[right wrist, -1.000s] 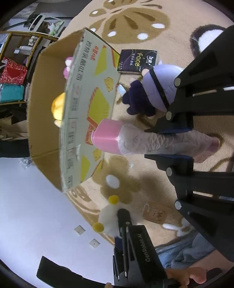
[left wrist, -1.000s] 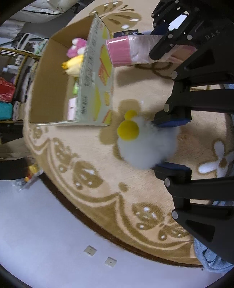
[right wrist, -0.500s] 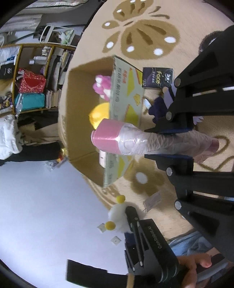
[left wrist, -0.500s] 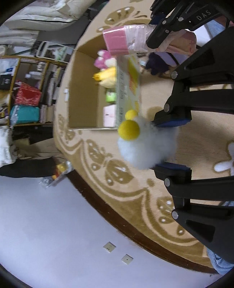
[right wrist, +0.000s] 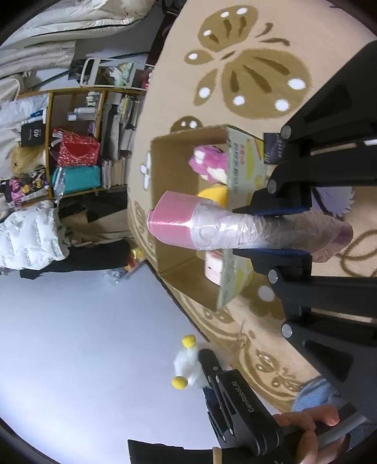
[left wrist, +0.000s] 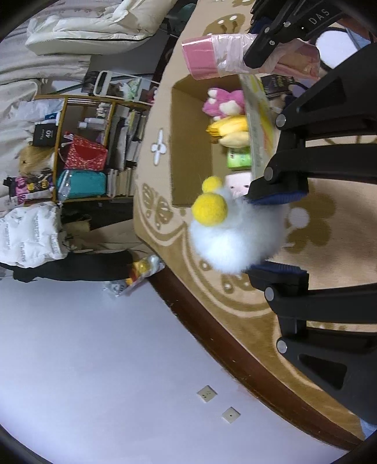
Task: Organize soft objects
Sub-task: 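Lift chick and pink bottle and carry both above the box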
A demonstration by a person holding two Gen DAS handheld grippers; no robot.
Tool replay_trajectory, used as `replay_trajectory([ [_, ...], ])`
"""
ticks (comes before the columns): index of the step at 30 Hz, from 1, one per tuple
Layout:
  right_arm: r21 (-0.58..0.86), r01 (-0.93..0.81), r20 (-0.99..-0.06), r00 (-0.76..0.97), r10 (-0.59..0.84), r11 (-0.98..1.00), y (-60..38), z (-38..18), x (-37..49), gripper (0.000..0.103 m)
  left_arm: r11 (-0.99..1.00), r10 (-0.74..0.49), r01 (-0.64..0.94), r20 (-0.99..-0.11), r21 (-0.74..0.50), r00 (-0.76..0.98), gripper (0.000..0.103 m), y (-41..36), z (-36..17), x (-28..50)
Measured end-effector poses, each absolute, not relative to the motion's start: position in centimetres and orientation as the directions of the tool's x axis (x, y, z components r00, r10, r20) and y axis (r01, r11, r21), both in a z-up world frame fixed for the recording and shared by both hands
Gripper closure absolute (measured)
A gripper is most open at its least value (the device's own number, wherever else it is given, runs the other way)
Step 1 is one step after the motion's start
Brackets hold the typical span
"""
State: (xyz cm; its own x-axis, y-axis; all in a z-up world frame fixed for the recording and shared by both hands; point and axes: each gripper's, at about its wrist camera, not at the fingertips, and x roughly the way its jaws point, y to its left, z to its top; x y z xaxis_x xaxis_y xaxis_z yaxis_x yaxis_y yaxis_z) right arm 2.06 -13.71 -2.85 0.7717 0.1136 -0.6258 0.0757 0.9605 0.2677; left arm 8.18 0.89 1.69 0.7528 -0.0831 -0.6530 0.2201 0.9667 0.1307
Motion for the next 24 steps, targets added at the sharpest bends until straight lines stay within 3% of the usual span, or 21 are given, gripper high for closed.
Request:
replay_trajectory([
  [9,0.238,0.092,-0.626,0.775,0.080,0.967,-14.8,-2.8,3.8,0.084,0.959,-0.101,0.236,-0.588,0.157,0.802,0.071,-0.9,2.6,9.5],
  [24,0.202,0.090,-0.619,0.784,0.056,0.975,-16.7,-2.8,7.4,0.084,0.962,-0.117,0.235,-0.566,0.139,0.816,0.071,-2.1,1.8,11.7],
])
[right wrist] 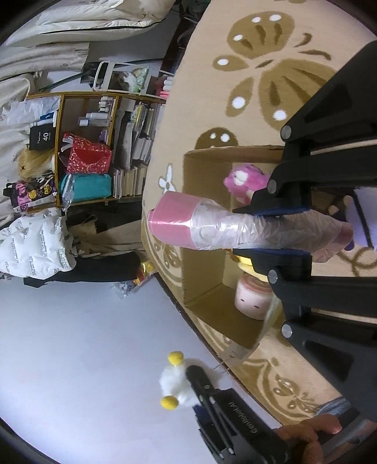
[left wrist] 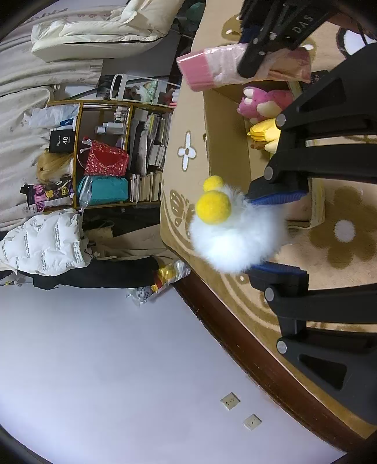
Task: Organize soft objects
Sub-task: 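Lift chick and pink bottle and carry both above the box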
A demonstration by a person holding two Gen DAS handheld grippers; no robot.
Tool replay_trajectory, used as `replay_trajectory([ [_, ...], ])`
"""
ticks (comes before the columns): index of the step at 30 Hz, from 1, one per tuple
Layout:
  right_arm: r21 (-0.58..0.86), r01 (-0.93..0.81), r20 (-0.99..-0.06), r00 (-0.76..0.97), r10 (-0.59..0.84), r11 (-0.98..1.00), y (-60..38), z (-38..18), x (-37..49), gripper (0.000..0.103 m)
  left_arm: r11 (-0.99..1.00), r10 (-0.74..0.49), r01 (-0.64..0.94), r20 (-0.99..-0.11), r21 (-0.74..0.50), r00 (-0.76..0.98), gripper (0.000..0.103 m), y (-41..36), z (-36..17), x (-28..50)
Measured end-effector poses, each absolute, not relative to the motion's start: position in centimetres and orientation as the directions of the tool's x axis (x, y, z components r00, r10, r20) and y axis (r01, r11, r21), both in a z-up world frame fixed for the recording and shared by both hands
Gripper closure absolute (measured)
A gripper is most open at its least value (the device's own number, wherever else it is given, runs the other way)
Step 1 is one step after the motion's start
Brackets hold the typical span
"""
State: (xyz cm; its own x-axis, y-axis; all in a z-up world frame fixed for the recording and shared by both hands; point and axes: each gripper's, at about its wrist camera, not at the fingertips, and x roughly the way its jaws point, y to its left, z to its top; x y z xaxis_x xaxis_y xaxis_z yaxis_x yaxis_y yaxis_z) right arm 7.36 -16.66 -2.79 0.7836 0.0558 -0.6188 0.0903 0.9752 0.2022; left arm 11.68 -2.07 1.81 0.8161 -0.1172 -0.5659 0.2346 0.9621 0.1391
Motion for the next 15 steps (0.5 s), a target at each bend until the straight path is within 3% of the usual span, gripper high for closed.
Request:
replay_trajectory([
  [15,0.202,0.082,-0.588,0.807,0.054,0.976,-17.2,-2.3,9.9,0.084,0.956,-0.118,0.251,-0.591,0.149,0.798,0.071,-3.8,0.3,13.4],
])
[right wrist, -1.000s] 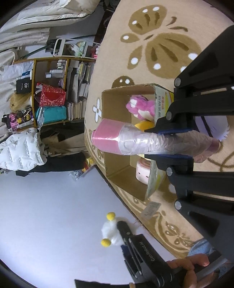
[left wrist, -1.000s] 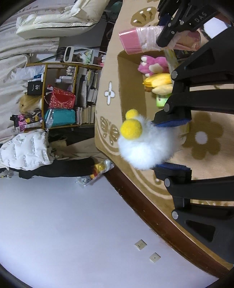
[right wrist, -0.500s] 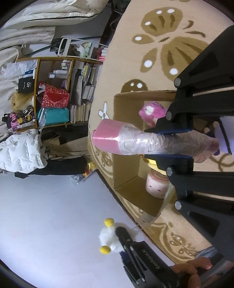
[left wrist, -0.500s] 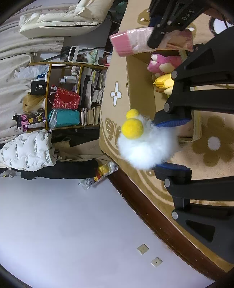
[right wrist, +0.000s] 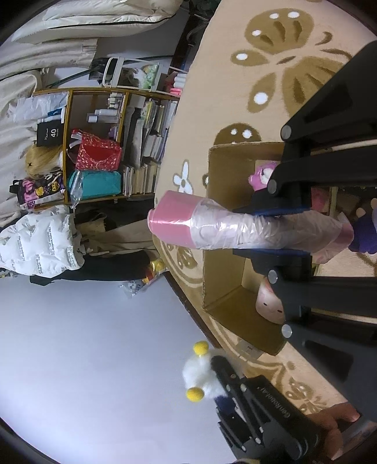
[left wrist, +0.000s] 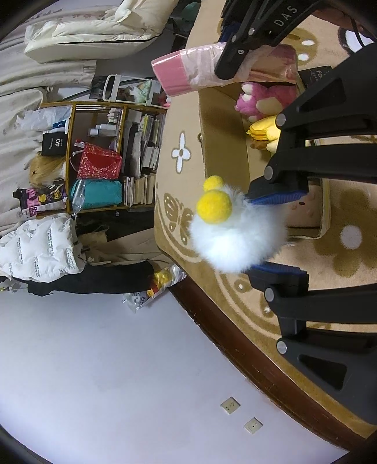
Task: Organize soft objects
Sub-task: 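Lift chick and pink bottle and carry both above the box, then open both grippers to drop chick and pink bottle into box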
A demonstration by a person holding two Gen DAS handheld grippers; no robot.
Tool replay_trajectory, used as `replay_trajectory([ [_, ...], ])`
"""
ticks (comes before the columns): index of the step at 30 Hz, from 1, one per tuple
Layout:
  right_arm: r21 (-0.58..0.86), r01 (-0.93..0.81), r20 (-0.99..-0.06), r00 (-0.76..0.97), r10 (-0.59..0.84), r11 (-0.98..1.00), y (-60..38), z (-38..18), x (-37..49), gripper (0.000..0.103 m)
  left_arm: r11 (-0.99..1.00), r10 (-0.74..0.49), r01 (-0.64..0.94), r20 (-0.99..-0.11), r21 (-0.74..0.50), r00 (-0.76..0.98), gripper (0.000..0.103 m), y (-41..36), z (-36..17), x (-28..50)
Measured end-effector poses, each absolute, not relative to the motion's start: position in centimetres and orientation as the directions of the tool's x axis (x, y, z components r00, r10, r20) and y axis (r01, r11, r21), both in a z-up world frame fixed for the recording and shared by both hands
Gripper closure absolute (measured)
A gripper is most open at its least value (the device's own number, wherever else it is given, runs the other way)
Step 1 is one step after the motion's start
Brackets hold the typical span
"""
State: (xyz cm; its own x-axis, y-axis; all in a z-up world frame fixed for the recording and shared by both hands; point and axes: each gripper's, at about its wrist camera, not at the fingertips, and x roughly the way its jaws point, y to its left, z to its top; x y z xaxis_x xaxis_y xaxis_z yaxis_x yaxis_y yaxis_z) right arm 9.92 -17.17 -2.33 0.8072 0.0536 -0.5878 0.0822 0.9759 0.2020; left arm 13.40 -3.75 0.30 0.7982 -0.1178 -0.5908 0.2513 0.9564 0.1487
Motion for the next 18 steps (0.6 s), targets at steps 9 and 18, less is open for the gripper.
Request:
replay_trajectory([
  [9,0.221,0.094,-0.591,0.805,0.057,0.971,-17.7,-3.3,10.8,0.084,0.954,-0.137,0.267,-0.590,0.139,0.796,0.071,-4.4,-0.1,13.6],
  [18,0.263,0.089,-0.597,0.798,0.089,0.961,-18.4,-3.8,11.5,0.083,0.952,-0.146,0.279,-0.614,0.126,0.776,0.068,-5.1,-1.0,14.6],
])
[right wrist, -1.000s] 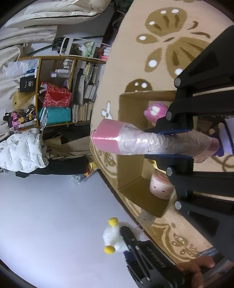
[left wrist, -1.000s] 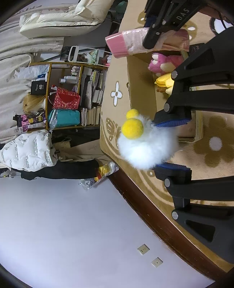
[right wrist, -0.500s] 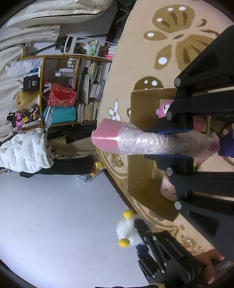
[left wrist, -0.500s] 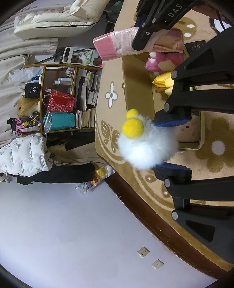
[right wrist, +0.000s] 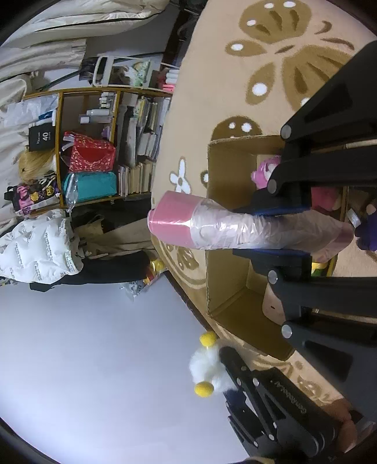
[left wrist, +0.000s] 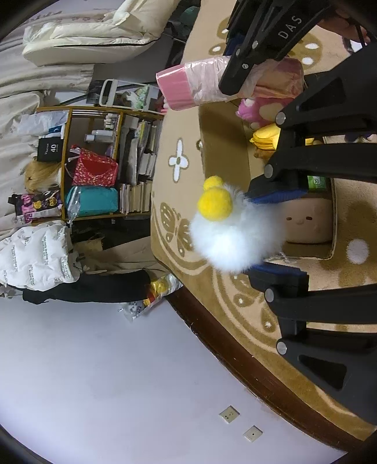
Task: Organize soft objects
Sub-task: 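Open both grippers to drop chick and pink bottle into box, then move both grippers down toward the purple plush and black box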
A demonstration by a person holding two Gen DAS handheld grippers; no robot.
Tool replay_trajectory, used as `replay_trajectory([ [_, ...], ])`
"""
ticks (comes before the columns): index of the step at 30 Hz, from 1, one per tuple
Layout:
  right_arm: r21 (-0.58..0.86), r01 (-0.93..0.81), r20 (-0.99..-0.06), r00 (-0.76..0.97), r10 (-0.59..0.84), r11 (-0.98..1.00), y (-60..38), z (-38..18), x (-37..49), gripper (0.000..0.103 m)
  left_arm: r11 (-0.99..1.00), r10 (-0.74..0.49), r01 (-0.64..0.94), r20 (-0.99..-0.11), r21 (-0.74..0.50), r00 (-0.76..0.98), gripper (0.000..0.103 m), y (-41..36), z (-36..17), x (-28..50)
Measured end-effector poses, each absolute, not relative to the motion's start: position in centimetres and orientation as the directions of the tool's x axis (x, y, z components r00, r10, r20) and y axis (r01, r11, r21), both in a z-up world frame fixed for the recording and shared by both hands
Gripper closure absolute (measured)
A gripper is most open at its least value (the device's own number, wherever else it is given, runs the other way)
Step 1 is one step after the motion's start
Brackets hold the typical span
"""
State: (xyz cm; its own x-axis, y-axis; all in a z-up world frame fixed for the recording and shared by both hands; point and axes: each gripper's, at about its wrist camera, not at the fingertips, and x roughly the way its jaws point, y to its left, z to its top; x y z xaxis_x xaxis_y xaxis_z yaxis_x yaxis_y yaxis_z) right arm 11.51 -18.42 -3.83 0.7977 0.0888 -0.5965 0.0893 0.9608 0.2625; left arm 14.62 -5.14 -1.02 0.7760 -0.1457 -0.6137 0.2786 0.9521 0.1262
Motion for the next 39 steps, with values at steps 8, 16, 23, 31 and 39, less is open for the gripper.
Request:
replay_trajectory([
  [8,0.266,0.108,-0.623,0.778,0.085,0.958,-18.9,-5.2,11.9,0.078,0.948,-0.117,0.277,-0.636,0.158,0.763,0.065,-5.3,-2.2,15.1],
  [16,0.241,0.110,-0.633,0.771,0.071,0.964,-18.7,-5.2,11.5,0.044,0.958,-0.098,0.236,-0.588,0.162,0.803,0.021,-4.6,-1.1,14.4],
  [23,0.245,0.121,-0.609,0.791,0.056,0.962,-18.8,-3.9,10.0,0.014,0.952,-0.058,0.212,-0.550,0.220,0.833,0.000,-4.2,-0.2,13.2],
  [31,0.256,0.187,-0.594,0.805,0.002,0.948,-20.3,-3.0,7.6,0.000,0.933,-0.038,0.223,-0.539,0.282,0.842,0.000,-4.8,0.2,11.2],
  [39,0.308,0.247,-0.610,0.792,-0.008,0.919,-22.1,-3.6,5.7,0.000,0.930,-0.050,0.250,-0.580,0.271,0.813,0.000,-5.1,-0.1,9.1],
])
